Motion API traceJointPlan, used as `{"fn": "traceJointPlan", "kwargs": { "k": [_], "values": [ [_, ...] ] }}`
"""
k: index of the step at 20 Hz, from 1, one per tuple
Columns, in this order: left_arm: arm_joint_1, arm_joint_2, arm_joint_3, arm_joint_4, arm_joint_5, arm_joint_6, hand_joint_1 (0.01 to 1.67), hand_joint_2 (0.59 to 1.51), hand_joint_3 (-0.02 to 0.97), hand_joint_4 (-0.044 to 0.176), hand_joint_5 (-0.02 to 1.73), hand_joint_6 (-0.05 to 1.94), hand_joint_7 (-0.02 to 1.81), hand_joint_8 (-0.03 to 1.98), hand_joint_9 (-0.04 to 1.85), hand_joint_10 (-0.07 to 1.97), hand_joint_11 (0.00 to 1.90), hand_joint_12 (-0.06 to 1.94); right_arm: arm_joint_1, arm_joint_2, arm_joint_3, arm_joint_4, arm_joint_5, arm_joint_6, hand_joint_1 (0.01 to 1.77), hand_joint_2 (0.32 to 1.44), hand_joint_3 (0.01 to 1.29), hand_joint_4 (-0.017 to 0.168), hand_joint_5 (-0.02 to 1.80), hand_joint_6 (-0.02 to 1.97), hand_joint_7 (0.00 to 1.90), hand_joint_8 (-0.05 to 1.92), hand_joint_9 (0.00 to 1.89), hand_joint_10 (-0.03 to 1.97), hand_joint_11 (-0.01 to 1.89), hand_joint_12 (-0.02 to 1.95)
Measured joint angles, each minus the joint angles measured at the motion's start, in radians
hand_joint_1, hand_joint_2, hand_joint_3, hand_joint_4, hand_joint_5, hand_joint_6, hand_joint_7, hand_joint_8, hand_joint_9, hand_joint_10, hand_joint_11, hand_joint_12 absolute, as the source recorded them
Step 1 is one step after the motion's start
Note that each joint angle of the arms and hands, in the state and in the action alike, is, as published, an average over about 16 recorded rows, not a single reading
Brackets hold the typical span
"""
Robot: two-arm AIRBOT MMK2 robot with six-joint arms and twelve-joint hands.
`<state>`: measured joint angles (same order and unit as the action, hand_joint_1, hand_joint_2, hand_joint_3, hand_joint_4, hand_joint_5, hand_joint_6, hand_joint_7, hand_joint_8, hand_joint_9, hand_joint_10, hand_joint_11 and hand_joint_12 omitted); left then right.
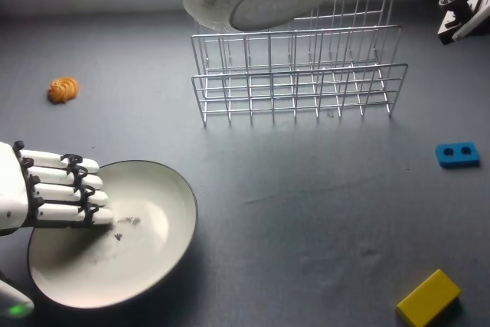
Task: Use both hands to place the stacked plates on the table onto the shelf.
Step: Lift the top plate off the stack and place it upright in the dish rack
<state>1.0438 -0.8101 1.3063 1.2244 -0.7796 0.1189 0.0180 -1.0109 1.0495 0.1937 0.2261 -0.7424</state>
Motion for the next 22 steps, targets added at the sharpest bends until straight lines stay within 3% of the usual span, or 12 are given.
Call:
{"fn": "traceJointPlan", "kwargs": {
  "k": [10,22],
  "values": [
    [0.078,0.002,-0.010,-0.088,0.072,-0.042,0.02,1.117,0.017,-0.007,0.01,-0.03,0.04,0.00,0.00,-0.02,0.02,-0.01,-0.027,-0.024,0.070,0.139,-0.035,-0.001,1.20,1.06,0.01,-0.005,0.86,1.02,0.99,1.05,1.02,0.48,0.67,1.23],
    [0.102,0.029,-0.027,-0.095,0.152,-0.068,0.02,1.113,0.017,-0.010,0.00,-0.04,0.04,0.00,-0.02,-0.05,0.02,0.01,-0.057,-0.087,0.176,0.243,-0.085,-0.001,1.20,1.07,0.01,-0.005,0.85,1.02,0.98,1.06,1.01,0.50,0.67,1.25]
  ]
}}
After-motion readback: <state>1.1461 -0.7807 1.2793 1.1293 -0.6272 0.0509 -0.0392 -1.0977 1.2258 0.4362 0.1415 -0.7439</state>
